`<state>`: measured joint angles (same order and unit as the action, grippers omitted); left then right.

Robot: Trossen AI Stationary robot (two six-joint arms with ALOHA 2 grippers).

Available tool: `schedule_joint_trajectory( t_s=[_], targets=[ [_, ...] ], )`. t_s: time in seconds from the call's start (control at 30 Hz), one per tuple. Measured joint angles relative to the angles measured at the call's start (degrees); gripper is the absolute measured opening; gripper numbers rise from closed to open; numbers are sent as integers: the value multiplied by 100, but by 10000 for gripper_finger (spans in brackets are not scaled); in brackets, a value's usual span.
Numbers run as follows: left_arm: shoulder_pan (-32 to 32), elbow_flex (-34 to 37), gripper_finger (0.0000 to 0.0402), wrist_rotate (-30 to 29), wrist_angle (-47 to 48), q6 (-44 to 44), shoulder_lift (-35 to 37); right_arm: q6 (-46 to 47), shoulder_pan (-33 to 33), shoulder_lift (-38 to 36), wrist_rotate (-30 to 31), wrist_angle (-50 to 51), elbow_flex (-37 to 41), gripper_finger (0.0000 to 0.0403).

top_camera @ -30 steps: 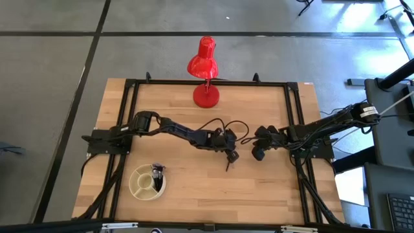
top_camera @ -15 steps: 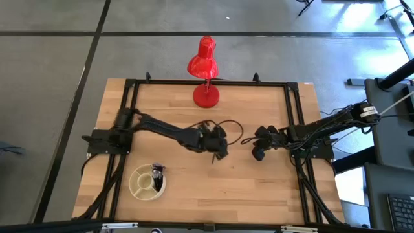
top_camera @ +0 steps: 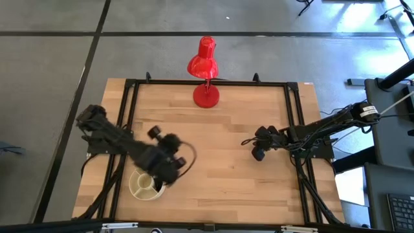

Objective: Put items in baskets/containers
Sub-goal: Put the eyeshadow brush into the pen organizer

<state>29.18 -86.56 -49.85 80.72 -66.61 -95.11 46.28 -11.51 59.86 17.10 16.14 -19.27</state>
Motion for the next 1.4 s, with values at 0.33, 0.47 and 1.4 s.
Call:
schedule_joint_trajectory(
  t_s=[0.33, 0.47, 1.4],
  targets=[
    [1513, 112, 2, -350, 913, -1803, 247, 24, 0, 0, 44, -116, 0, 11],
    [1762, 405, 2, -472, 911, -1930, 109, 11, 0, 0, 44, -243, 0, 6],
    [2066, 1012, 67, 627, 608, -2675, -232, 20, 0, 0, 29, -407, 0, 16]
  ],
)
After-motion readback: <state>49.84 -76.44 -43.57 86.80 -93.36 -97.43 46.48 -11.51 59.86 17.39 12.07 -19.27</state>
